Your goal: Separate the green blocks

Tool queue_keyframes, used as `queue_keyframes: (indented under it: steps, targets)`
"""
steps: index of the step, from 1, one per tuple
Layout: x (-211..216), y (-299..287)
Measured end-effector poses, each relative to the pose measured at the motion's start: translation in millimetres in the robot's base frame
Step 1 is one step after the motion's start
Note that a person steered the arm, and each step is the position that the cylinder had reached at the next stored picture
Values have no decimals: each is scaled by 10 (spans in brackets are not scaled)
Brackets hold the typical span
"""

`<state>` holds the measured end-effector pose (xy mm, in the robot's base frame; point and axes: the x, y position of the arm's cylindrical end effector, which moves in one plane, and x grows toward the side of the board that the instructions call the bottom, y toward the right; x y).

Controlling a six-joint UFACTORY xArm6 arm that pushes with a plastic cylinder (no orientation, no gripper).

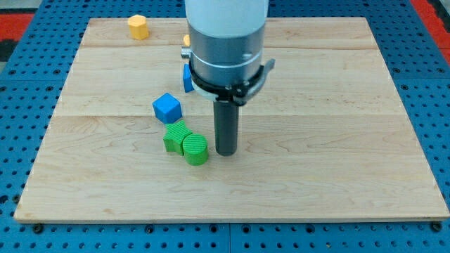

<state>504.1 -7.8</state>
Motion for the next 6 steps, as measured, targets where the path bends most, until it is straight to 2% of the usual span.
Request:
queue_keyframes:
  steps: [2,3,4,5,6]
  targets:
    - [-210,-731]
    - [-204,-890]
    - [-84,-551]
    - [30,-653]
    - [104,-1114]
